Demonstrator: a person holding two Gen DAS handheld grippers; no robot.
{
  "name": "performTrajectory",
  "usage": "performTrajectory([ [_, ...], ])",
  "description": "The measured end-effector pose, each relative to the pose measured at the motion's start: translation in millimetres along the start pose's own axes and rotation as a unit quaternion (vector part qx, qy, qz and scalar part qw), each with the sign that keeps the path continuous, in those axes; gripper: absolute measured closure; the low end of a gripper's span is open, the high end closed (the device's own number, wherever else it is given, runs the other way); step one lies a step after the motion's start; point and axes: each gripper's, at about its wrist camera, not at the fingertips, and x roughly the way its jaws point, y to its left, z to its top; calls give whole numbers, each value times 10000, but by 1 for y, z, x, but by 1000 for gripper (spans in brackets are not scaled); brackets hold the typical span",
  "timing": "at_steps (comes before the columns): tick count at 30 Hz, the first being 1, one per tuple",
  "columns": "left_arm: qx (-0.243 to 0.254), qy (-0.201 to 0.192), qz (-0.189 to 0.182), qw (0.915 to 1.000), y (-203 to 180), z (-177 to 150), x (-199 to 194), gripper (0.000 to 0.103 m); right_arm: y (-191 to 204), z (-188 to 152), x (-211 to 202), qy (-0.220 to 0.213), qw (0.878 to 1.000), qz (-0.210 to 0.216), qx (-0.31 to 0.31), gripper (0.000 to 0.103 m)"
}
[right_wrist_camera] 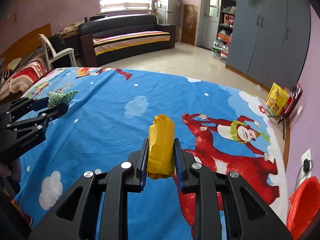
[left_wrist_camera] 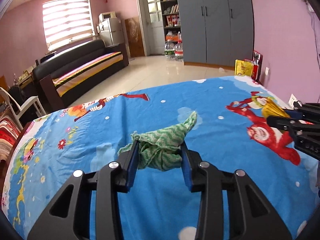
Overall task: Collect trash
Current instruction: 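Carry the yellow wrapper and green cloth over the red bin and open both tools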
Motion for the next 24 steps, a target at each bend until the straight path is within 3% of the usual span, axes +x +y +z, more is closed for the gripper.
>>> performTrajectory([
  [10,9,-325,-236,9992,-34,-9,-38,65,3,-15,-23,-56,9999,32,-142,79],
  [24,345,-441,-515,9971,-70,-11,-42,64,-18,-34,-71,-365,9993,11,55,79],
])
